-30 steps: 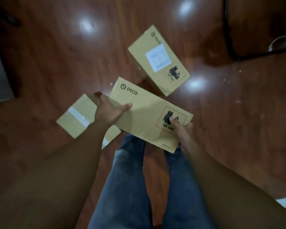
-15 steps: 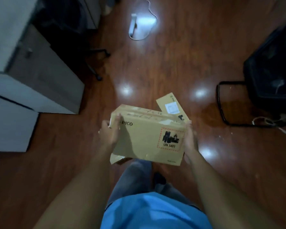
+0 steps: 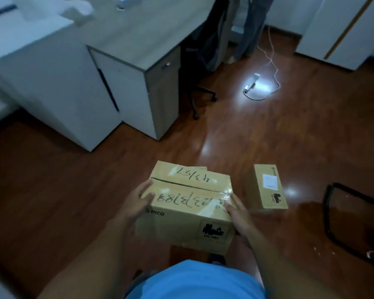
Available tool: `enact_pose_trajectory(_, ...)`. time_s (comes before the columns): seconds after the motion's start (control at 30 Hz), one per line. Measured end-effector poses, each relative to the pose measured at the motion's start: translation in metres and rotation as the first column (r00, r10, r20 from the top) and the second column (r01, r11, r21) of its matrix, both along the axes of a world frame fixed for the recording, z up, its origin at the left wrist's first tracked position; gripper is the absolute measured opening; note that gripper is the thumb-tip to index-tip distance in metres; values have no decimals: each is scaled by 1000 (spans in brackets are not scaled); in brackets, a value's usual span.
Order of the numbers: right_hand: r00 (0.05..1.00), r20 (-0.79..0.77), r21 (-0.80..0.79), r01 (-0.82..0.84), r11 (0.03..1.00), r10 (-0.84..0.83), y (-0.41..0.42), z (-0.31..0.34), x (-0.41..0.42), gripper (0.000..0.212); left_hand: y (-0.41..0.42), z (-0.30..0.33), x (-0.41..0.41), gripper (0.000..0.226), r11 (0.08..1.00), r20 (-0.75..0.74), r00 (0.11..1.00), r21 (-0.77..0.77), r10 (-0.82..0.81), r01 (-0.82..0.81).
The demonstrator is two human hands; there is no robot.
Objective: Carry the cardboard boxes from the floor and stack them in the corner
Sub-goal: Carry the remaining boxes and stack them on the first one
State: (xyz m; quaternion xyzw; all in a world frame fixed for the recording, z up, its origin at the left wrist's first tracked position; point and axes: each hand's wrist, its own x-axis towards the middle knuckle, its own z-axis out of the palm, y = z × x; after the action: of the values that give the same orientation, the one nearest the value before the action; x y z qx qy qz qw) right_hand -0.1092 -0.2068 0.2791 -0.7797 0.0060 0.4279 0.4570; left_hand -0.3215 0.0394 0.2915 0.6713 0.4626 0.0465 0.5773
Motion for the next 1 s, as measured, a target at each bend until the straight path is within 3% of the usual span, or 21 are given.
enact_pose_trajectory(0.1,988,40,-86,-142,986,146,59,-4,-52,53,35,-8,-81,44,999,-66,998,43,24,-22)
enact_pose_trajectory(0.23,933,92,-90,-341,936,349,154,-13,-135,53,78,-11,-198,43,984,-105,979,46,176,-172)
enact_pose_trajectory(0.4,873,51,-90,-479,873,484,270,-14,-220,54,135,-2,-305,43,932,-180,915,42,360,-359)
enact_pose_trajectory(0.7,729,45,28,-684,729,683,503,-33,-298,62,275,0,-394,48,796,-245,761,94,601,-599)
enact_pose_trajectory(0.9,551,119,8,-832,554,826,653,-22,-340,65,355,15,-428,49,667,-279,621,111,733,-737)
enact_pose_trajectory(1.0,483,133,-14,-872,489,866,715,-15,-367,64,393,18,-445,61,610,-263,569,111,779,-784)
